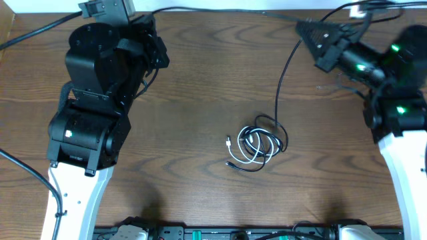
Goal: Untangle cables
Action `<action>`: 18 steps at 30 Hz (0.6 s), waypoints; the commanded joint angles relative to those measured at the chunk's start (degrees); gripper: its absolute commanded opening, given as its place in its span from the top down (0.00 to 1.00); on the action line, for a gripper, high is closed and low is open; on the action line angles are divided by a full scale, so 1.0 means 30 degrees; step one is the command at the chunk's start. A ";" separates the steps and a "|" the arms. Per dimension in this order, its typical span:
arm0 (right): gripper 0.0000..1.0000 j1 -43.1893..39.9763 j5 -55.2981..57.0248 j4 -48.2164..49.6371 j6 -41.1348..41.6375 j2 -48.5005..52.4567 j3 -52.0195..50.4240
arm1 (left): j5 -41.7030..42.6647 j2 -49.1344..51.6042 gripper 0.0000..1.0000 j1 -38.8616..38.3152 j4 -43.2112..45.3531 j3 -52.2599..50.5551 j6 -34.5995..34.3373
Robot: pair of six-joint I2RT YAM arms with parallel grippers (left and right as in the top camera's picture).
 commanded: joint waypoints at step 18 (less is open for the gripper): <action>0.99 0.2710 0.6870 -0.0954 -0.4350 0.7235 0.0036 | 0.0423 0.6266 0.93 0.0255 -0.4095 0.0124 0.0743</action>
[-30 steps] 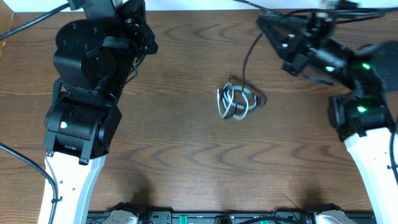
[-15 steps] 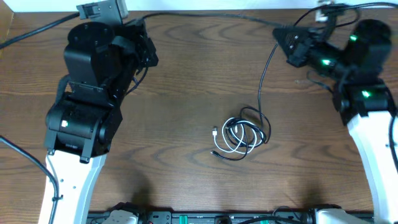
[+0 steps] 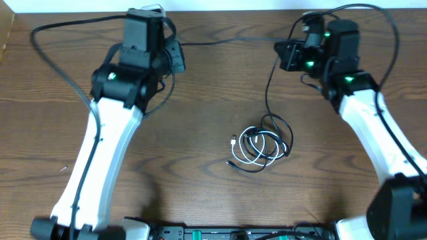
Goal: Untangle cables
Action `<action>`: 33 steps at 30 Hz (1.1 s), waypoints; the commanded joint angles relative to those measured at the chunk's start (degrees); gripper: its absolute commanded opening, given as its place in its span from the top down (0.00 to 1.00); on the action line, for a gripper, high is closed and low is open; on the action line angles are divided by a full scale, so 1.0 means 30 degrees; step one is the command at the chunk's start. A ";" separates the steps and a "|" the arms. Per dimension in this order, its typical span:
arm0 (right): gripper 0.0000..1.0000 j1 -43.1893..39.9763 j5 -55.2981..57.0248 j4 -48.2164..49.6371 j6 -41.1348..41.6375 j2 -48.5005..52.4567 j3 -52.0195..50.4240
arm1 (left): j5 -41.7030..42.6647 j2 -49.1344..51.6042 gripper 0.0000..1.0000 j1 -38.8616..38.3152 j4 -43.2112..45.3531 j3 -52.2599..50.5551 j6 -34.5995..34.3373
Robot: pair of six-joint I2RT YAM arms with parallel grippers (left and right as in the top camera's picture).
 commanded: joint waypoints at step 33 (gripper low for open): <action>0.99 0.0954 0.0845 -0.0117 -0.0270 0.3206 0.0058 | 1.3712 0.4000 0.09 -0.1967 -0.0911 -0.1122 0.3395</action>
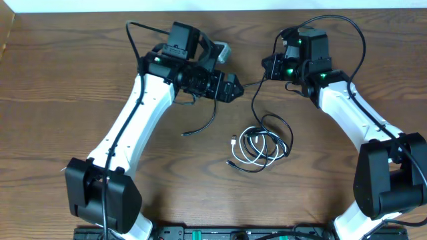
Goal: Untangle cables
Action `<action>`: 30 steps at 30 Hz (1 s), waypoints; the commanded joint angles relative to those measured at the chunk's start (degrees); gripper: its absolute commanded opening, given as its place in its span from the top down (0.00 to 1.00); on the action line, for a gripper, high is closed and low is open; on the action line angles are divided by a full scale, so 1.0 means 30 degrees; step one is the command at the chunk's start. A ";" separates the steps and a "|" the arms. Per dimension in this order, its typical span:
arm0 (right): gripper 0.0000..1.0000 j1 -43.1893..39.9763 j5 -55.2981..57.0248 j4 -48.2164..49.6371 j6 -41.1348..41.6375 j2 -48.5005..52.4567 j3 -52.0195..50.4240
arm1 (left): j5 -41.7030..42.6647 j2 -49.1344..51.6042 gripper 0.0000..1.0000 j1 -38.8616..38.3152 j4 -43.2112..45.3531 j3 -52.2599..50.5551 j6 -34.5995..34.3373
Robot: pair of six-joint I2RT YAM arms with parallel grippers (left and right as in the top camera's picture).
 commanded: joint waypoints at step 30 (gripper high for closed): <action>0.99 0.0051 -0.0175 -0.0517 -0.0240 0.0066 0.0058 | -0.2259 -0.0029 0.43 -0.4495 0.4765 -0.4189 -0.7628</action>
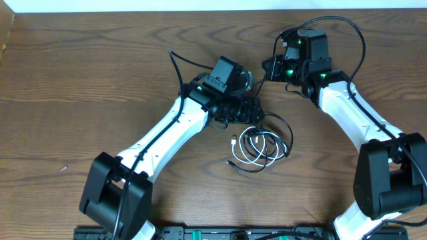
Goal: Untangle cables
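Note:
A small tangle of one white and one black cable (259, 145) lies on the wooden table right of centre. My left gripper (257, 115) is low over the tangle's upper edge, pointing right; its fingers are dark against the black loop, so their state is unclear. My right gripper (268, 67) hovers behind it, pointing left, and appears shut on the black cable's free end. The stretch of cable below it is partly hidden by the left gripper.
The brown wooden table (80, 100) fills the view, with a white wall strip along the back. A dark equipment bar (220, 234) runs along the front edge. Both arms carry their own black wiring, looping above the right arm (347, 23).
My left gripper has moved right and toward the front, from beside the right gripper down to the top edge of the tangle. The right arm and the tangle have not moved.
Both arms began folded at the back corners, the right gripper with the black cable's end running down to the tangle. Both then reached inward along the back. The right gripper settled above the tangle, and the left gripper has come down to the tangle's top.

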Action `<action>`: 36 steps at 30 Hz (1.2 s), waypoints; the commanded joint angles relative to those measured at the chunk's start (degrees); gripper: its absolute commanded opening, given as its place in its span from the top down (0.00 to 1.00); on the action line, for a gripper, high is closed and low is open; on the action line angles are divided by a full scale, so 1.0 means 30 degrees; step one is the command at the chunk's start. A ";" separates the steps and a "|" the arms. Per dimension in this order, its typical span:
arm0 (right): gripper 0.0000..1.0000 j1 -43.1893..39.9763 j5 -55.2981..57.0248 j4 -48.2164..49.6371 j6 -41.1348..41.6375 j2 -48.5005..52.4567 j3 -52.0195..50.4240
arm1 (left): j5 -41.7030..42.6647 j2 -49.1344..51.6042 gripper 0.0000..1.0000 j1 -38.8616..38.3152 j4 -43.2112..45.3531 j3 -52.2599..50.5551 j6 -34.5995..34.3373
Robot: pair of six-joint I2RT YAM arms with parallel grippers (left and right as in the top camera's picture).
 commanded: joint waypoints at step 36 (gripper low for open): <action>0.09 -0.1545 -0.8721 -0.3330 -0.7635 -0.0015 0.0058 | -0.2710 -0.3271 0.93 0.4685 0.4073 0.1180 0.0124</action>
